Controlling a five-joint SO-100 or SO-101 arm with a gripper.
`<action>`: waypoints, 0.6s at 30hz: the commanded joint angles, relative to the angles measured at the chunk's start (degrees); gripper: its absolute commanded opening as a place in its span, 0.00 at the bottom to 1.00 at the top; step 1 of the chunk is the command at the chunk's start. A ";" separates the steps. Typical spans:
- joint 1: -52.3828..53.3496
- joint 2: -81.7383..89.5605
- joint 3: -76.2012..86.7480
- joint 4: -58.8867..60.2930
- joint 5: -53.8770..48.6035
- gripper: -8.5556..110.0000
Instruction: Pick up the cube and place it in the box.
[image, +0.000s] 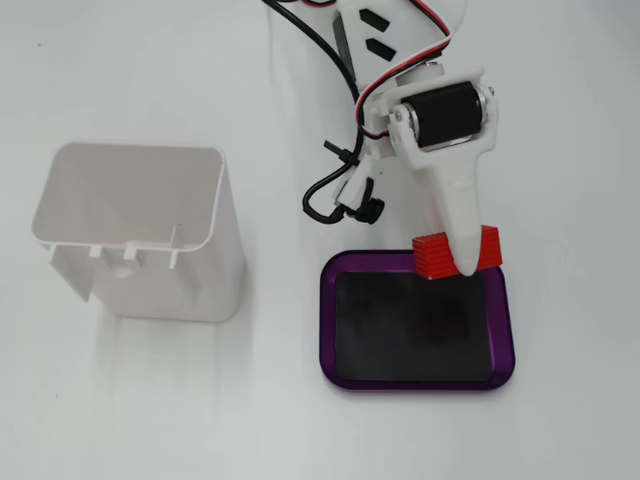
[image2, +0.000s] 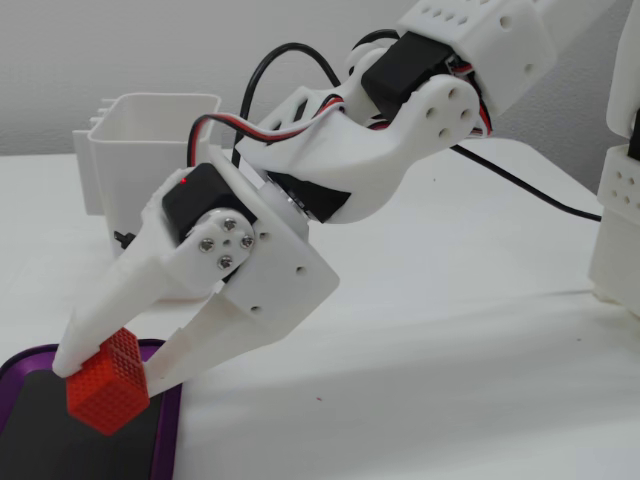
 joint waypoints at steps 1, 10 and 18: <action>-0.44 0.62 -2.11 -0.26 0.18 0.07; -0.53 0.88 -2.64 7.56 0.18 0.20; -0.70 14.50 -1.93 15.03 0.26 0.21</action>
